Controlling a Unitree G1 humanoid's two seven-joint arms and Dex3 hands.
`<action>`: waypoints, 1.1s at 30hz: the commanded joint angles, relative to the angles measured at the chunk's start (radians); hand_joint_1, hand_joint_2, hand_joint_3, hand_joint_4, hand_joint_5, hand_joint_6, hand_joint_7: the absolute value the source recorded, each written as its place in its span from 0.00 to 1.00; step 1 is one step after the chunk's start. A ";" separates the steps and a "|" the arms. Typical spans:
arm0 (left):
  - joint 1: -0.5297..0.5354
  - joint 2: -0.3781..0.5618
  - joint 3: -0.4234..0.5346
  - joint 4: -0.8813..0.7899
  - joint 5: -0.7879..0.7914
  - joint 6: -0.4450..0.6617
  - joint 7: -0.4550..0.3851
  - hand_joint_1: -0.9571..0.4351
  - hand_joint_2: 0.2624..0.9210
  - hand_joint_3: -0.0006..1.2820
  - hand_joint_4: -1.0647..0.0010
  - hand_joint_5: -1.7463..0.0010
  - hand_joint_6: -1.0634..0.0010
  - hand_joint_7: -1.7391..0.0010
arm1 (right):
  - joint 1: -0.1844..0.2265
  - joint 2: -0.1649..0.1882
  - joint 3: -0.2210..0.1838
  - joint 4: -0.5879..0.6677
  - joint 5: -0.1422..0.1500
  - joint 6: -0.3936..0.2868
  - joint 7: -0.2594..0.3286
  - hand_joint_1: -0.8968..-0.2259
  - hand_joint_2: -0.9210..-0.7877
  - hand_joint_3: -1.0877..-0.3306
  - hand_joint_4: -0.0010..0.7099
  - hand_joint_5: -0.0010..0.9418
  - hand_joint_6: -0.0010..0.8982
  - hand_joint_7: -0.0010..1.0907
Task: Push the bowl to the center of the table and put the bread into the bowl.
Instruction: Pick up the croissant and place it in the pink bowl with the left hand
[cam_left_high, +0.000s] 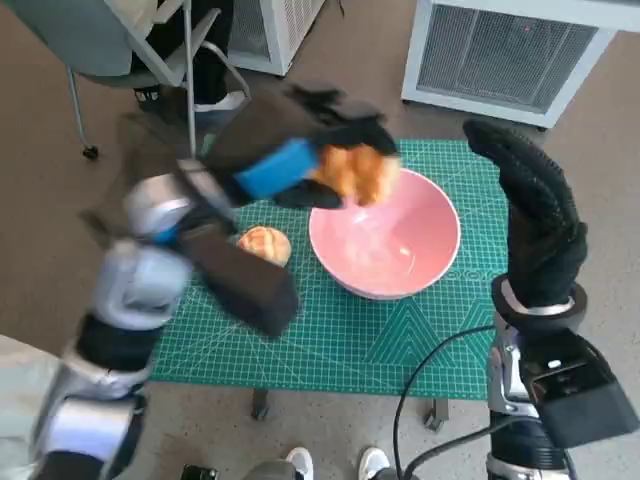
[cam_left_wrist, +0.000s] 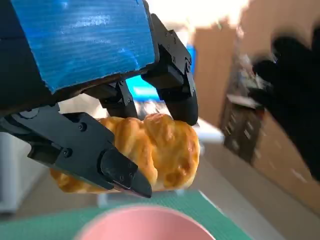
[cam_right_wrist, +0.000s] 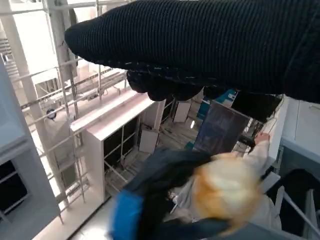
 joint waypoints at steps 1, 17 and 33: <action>-0.099 -0.051 -0.054 0.212 0.027 -0.067 0.015 0.69 1.00 0.05 0.38 0.36 0.38 0.31 | 0.035 0.005 -0.005 -0.010 -0.013 0.017 -0.020 0.73 0.00 0.73 0.57 0.00 0.05 0.74; -0.249 -0.201 -0.121 0.752 0.031 -0.176 0.005 0.69 1.00 0.15 0.50 0.28 0.52 0.22 | 0.059 -0.008 -0.018 -0.030 -0.039 0.003 -0.048 0.71 0.00 0.74 0.57 0.00 0.08 0.69; -0.175 -0.052 -0.027 0.709 -0.052 -0.274 -0.093 0.53 0.95 0.01 0.88 1.00 0.76 0.97 | 0.070 -0.008 -0.024 -0.031 -0.036 -0.012 -0.056 0.72 0.00 0.75 0.59 0.01 0.12 0.65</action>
